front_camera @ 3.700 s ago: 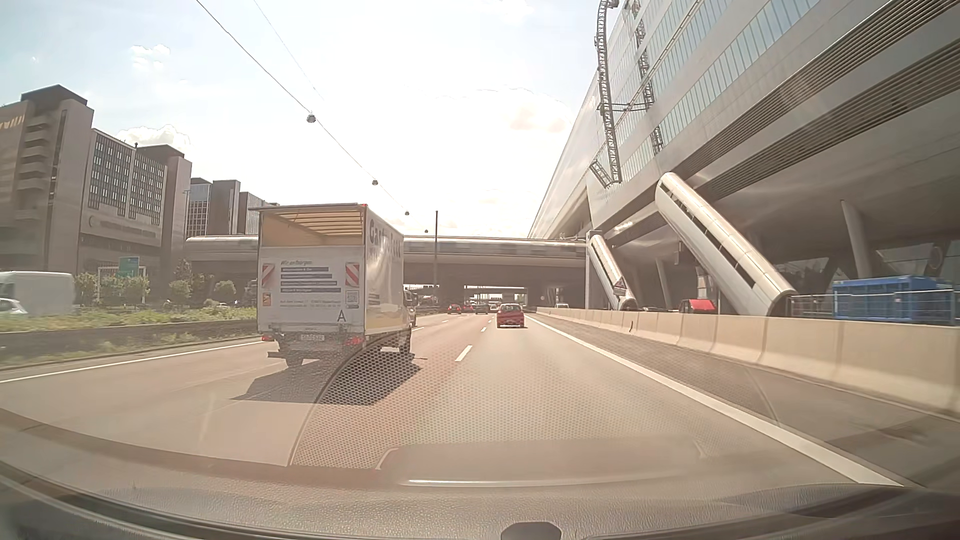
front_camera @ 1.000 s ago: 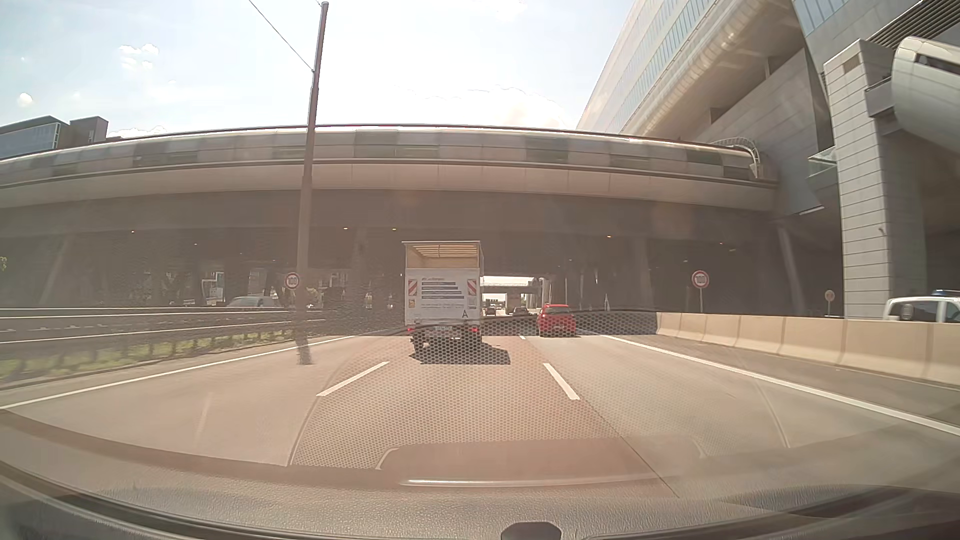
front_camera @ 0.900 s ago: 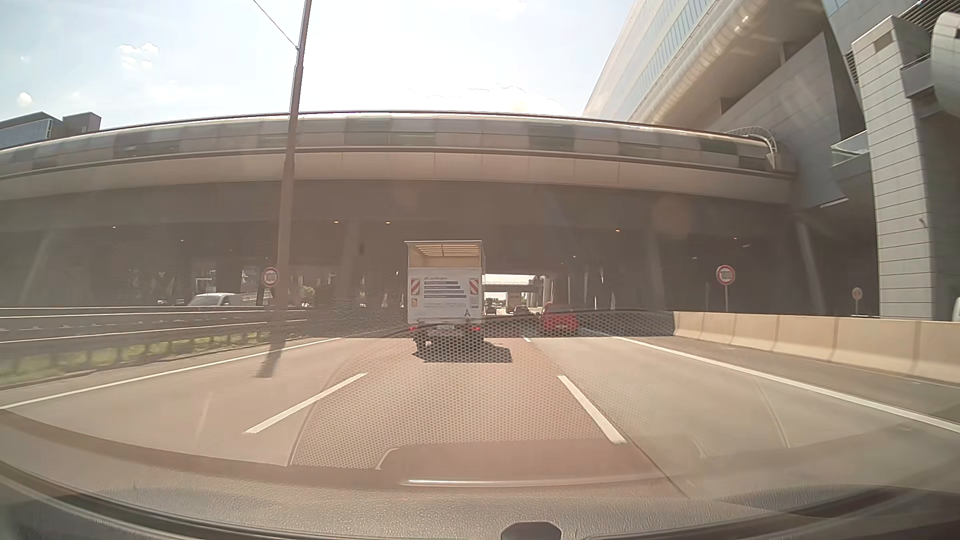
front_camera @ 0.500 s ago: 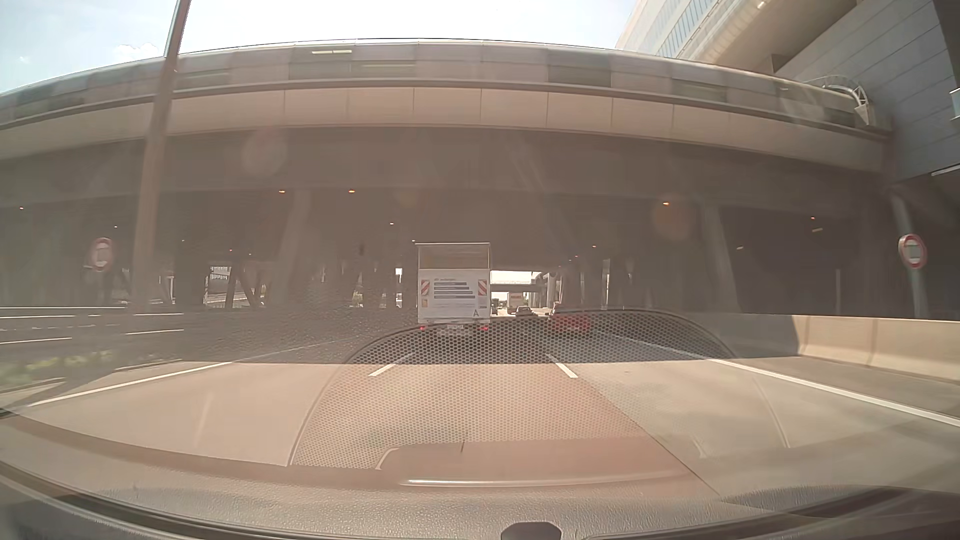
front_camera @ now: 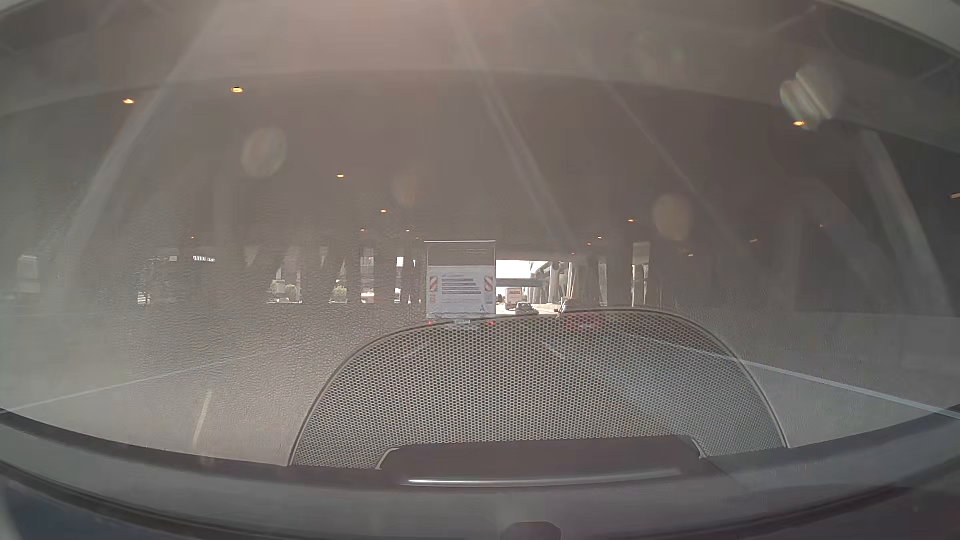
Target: Follow the waypoints while adhering to traffic rules and regulations
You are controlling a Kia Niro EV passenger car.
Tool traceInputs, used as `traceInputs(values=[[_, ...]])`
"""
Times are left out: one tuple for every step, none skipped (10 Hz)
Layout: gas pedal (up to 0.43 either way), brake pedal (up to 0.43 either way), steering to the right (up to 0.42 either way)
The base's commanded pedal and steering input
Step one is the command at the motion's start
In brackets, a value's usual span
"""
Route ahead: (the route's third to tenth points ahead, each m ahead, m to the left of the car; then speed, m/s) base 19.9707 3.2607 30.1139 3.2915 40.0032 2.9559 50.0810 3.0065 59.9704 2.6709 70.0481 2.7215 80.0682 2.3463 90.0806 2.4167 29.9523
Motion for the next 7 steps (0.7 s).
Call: traceInputs(values=[[0.000,0.000,0.007],[0.000,0.006,0.006],[0.000,0.030,0.005],[0.000,0.091,0.005],[0.000,0.128,0.003],[0.000,0.159,0.001],[0.000,0.177,0.001]])
